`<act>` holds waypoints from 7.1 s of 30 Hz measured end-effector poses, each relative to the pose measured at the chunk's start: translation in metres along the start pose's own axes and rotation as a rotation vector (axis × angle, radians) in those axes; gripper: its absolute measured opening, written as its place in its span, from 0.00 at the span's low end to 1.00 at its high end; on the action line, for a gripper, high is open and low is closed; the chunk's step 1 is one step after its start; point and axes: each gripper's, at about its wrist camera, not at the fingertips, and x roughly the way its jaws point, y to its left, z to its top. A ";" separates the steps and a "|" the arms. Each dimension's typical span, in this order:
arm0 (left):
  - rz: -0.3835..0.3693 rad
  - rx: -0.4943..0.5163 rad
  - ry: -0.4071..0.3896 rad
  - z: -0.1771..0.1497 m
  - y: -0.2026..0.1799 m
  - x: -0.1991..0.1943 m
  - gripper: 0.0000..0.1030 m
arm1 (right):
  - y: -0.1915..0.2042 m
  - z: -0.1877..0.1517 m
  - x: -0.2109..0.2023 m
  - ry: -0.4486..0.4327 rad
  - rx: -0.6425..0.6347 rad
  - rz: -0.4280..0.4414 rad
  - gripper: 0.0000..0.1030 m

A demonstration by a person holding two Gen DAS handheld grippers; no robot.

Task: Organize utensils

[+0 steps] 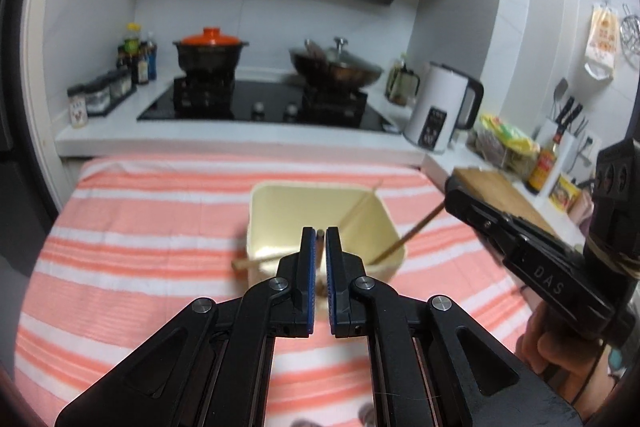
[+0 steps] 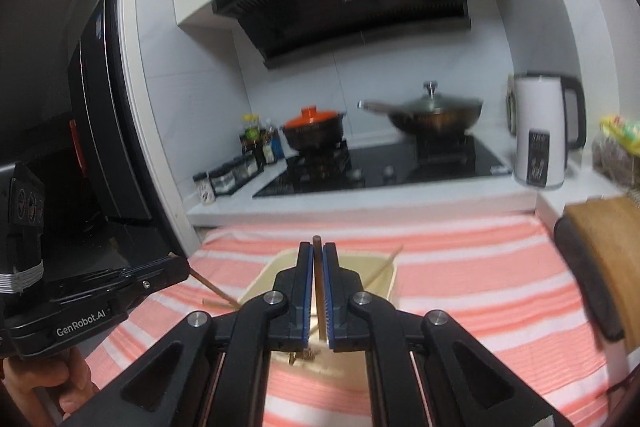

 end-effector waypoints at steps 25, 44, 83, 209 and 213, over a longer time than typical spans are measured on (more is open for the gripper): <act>0.293 0.089 0.200 -0.251 0.058 -0.110 0.91 | -0.036 -0.242 -0.166 0.400 -0.020 -0.329 0.66; 0.319 -0.084 0.308 -0.276 0.089 -0.105 0.95 | -0.031 -0.250 -0.155 0.457 -0.034 -0.366 0.66; 0.262 -0.056 0.247 -0.273 0.083 -0.115 0.99 | -0.031 -0.247 -0.159 0.433 -0.030 -0.348 0.66; 0.113 0.062 -0.068 -0.150 0.015 -0.229 0.03 | 0.030 -0.106 -0.266 0.074 -0.193 -0.207 0.06; 0.095 0.053 -0.078 -0.143 0.013 -0.229 0.03 | 0.035 -0.098 -0.267 0.055 -0.193 -0.185 0.06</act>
